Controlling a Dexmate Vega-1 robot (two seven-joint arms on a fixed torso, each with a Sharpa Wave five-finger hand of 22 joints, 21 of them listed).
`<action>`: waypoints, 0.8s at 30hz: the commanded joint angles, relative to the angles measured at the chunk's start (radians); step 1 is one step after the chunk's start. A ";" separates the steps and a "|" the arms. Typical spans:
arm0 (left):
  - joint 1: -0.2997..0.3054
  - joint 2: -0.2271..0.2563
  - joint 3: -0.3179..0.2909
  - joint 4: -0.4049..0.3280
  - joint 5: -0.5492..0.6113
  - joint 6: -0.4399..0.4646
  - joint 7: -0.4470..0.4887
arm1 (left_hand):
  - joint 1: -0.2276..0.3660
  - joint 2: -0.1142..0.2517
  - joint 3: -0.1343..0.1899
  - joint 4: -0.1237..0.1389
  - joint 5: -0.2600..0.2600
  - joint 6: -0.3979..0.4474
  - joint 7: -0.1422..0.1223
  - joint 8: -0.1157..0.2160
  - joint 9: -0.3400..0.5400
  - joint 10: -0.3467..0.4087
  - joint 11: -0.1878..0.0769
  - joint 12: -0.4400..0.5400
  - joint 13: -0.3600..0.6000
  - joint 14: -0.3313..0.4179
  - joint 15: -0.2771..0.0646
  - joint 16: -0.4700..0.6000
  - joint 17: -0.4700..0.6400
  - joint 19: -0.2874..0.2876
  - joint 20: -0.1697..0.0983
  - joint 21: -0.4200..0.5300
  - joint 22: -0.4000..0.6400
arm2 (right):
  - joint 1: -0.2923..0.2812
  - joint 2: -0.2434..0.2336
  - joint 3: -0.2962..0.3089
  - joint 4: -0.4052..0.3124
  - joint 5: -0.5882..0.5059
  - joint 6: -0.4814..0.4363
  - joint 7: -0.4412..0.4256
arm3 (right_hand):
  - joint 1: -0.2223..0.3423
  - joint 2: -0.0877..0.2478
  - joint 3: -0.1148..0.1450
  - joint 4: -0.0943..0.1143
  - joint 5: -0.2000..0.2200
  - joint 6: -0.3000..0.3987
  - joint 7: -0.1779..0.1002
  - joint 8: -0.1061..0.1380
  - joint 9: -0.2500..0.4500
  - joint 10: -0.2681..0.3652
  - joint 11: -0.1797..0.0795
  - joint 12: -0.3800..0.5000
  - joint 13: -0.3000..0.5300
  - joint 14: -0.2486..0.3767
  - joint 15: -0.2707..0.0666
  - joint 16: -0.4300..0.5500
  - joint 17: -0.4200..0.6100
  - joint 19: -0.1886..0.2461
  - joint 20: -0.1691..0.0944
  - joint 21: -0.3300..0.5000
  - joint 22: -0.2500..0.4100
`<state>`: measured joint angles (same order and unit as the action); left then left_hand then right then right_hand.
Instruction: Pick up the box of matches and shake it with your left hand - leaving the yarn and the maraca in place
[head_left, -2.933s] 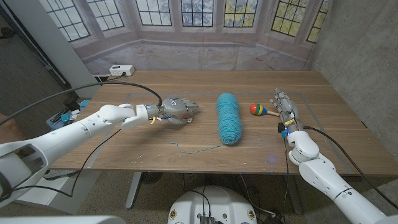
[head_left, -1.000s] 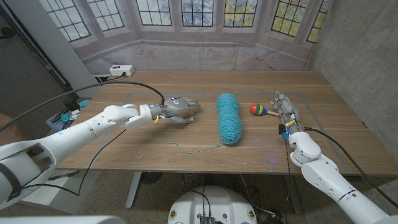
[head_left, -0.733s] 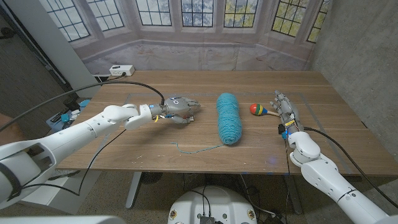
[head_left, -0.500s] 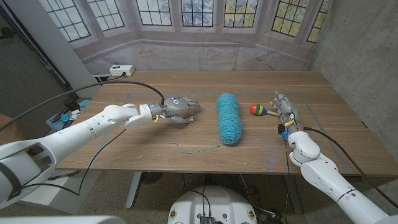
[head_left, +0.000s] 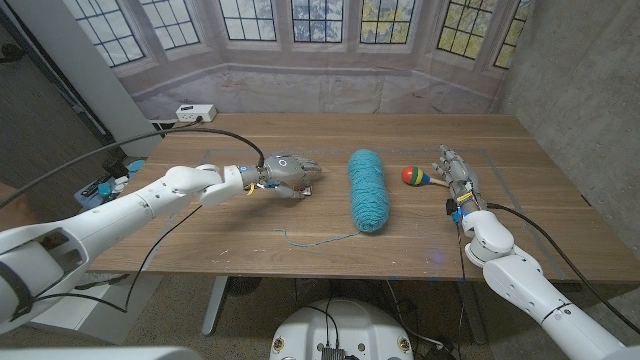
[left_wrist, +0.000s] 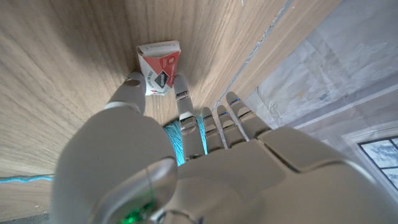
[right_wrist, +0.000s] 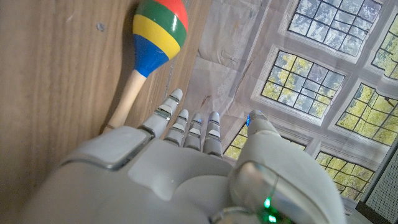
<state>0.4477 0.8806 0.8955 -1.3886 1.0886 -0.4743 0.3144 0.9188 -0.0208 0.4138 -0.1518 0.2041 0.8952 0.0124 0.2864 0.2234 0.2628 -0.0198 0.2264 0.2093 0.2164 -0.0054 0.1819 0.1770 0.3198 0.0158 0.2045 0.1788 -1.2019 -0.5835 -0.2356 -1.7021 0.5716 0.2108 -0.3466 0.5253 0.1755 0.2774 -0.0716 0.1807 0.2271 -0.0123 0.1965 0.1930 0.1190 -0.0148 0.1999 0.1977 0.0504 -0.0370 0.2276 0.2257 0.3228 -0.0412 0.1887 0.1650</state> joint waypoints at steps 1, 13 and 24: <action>-0.004 0.006 -0.016 -0.019 -0.003 -0.003 -0.005 | 0.019 0.008 0.006 -0.003 -0.003 0.009 0.004 0.001 0.001 0.010 0.001 0.005 0.000 0.009 -0.002 0.009 0.001 0.011 -0.002 0.006 0.004 | 0.003 0.004 -0.006 0.006 0.000 0.007 0.006 | -0.008 -0.002 0.008 0.001 -0.002 0.007 0.003 0.003 0.002 0.009 0.003 0.003 0.006 0.007 -0.016 0.006 0.001 0.009 -0.053 0.002 0.002; -0.011 0.004 -0.019 -0.017 0.005 -0.013 0.004 | 0.018 0.008 0.006 -0.003 -0.004 0.015 0.006 0.002 0.004 0.016 0.001 0.006 0.000 0.012 -0.005 0.008 0.001 0.013 -0.004 0.007 0.004 | -0.006 0.006 -0.006 0.003 0.002 0.014 0.003 | -0.008 -0.001 0.009 0.002 -0.001 0.008 0.003 0.003 0.002 0.010 0.001 0.003 0.006 0.007 -0.015 0.006 0.001 0.009 -0.053 0.002 0.002; -0.020 -0.001 -0.024 -0.031 0.009 -0.014 0.003 | 0.018 0.008 0.007 -0.003 -0.004 0.014 0.003 0.000 0.005 0.019 -0.001 0.006 0.000 0.013 -0.006 0.007 0.000 0.014 -0.004 0.007 0.004 | -0.006 0.004 -0.005 0.001 0.000 0.018 0.007 | -0.009 -0.001 0.010 0.002 -0.001 0.008 0.003 0.003 0.002 0.010 0.002 0.003 0.006 0.007 -0.015 0.006 0.002 0.010 -0.053 0.001 0.002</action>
<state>0.4376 0.8847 0.8773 -1.4073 1.0931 -0.4852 0.3158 0.9188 -0.0208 0.4138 -0.1517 0.2041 0.9004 0.0178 0.2863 0.2260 0.2754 -0.0180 0.2264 0.2094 0.2217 -0.0108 0.1819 0.1771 0.3251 0.0105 0.2045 0.1788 -1.2067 -0.5789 -0.2405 -1.6985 0.5725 0.2231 -0.3434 0.5253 0.1755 0.2774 -0.0716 0.1807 0.2306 -0.0088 0.1965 0.1930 0.1190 -0.0148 0.2000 0.2028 0.0504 -0.0371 0.2276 0.2254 0.3227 -0.0411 0.1888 0.1650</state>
